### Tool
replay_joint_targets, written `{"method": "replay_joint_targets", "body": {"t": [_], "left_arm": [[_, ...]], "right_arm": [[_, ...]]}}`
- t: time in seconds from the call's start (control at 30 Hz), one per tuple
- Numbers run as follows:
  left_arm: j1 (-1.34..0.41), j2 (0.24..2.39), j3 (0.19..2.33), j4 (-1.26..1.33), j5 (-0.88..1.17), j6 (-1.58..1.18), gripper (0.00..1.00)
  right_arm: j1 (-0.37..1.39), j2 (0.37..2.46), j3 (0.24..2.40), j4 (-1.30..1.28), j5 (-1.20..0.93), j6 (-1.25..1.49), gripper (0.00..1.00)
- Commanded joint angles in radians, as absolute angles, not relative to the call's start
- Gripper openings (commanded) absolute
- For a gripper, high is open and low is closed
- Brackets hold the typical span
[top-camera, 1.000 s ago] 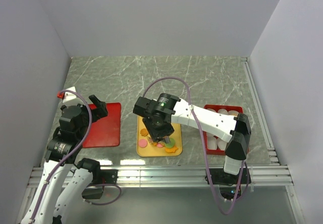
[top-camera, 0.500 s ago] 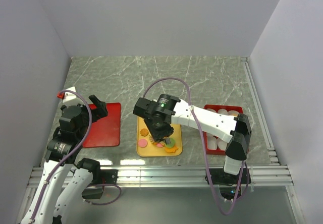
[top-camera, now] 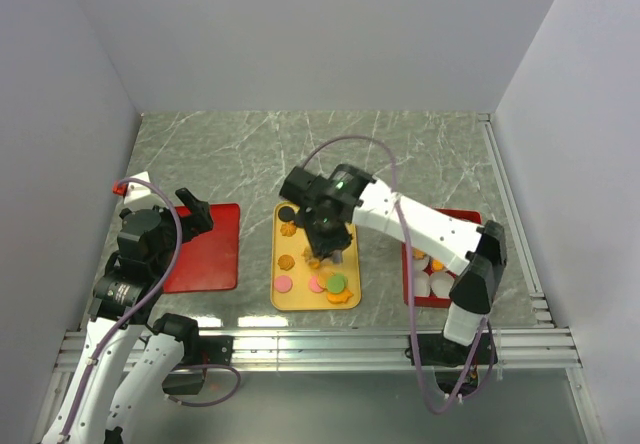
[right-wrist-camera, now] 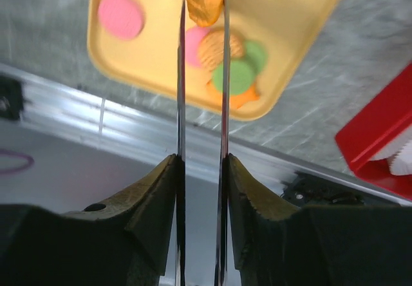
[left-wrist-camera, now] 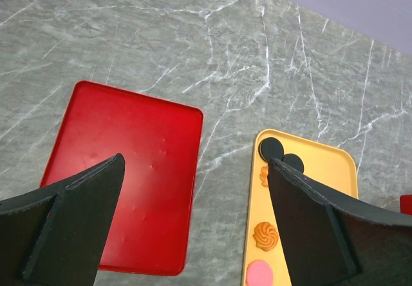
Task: Pack the cookies
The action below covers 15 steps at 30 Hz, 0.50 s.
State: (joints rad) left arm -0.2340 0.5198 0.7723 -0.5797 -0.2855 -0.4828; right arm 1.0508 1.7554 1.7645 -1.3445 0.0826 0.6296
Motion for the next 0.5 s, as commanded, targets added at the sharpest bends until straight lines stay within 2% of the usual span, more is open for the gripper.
{"method": "replay_joint_targets", "body": {"t": [0.0,0.17,0.47], "left_arm": [[-0.229,0.518,0.773,-0.538,-0.273,-0.469,0.99],[-0.230,0.529,0.773,-0.532,-0.256,-0.465,0.99],[-0.250,0.545,0.770,-0.529,-0.252,-0.465,0.99]], "right_arm": [[0.941,1.636,1.798,-1.445,0.121,0.618,0.41],[0.746,1.517,1.753,-1.445,0.143,0.595,0.41],[0.588,1.263,1.542,-1.443,0.160,0.603,0.41]]}}
